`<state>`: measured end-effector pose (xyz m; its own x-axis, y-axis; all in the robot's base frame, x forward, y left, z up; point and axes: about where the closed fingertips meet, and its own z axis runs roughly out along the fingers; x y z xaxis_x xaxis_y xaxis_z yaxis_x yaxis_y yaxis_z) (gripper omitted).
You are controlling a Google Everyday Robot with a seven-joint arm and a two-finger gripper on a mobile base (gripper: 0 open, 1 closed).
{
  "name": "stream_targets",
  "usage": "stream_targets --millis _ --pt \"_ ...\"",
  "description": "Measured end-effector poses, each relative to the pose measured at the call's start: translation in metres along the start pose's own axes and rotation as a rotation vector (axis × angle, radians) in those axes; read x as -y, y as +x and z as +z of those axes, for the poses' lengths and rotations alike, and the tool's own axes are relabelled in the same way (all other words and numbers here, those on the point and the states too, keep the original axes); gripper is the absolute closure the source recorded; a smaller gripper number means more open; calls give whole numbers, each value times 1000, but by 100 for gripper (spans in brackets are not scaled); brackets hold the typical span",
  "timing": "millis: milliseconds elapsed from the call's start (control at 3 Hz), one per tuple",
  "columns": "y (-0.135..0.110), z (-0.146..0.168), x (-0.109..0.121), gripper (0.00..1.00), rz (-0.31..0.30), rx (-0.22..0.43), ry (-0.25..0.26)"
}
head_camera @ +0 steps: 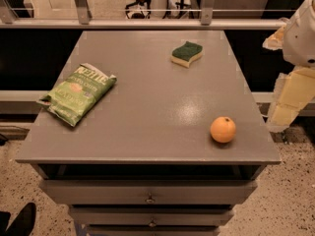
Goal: Pick orange
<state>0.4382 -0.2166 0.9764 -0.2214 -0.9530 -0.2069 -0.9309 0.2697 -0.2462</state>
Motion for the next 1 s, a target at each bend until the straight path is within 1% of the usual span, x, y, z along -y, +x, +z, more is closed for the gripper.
stream_targets --millis 333,667,1000 --pt "0 0 0 0 0 0 0" --pt "0 0 0 0 7 17 7" --pt "5 12 -1 0 48 84 -4"
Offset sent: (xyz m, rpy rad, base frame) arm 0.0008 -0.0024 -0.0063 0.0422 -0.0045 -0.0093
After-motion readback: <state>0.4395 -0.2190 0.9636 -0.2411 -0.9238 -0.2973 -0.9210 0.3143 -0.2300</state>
